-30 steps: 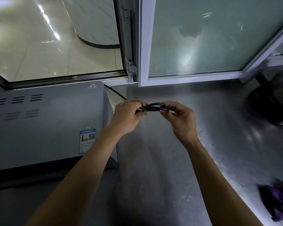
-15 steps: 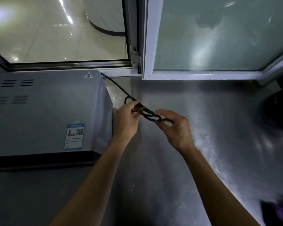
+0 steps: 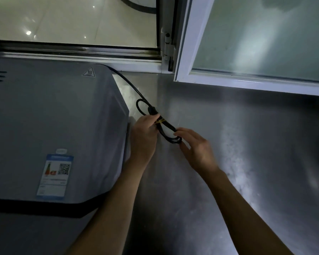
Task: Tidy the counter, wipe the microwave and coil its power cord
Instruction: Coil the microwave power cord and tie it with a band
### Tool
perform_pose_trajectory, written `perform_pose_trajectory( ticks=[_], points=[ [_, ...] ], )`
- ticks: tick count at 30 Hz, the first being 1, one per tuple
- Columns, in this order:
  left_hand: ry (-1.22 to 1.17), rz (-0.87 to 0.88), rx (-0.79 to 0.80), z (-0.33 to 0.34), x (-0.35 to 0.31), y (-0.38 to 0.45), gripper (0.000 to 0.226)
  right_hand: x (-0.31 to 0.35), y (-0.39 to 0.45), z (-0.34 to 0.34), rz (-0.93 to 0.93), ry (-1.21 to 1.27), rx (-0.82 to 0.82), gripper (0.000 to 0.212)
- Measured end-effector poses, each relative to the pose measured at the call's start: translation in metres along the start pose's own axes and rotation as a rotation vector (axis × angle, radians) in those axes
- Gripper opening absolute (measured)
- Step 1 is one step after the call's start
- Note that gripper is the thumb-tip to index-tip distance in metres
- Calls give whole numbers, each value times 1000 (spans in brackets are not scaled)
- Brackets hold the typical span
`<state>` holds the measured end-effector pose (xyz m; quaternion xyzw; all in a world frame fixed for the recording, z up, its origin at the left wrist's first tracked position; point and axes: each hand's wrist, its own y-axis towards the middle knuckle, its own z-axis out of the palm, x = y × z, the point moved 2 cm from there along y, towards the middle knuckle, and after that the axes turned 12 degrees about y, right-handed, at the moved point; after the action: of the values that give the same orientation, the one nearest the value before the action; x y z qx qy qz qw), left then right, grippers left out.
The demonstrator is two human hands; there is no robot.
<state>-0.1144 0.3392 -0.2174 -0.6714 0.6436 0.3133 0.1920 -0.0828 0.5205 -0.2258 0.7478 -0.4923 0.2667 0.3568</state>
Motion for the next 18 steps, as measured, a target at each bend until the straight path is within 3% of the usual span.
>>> perform_pose_trajectory(
  ticks=[12, 18],
  points=[
    [170, -99, 53, 21, 23, 16, 38, -54, 22, 46, 55, -76, 132, 36],
    [288, -108, 135, 29, 33, 10, 39, -50, 16, 50, 37, -139, 145, 35]
  ],
)
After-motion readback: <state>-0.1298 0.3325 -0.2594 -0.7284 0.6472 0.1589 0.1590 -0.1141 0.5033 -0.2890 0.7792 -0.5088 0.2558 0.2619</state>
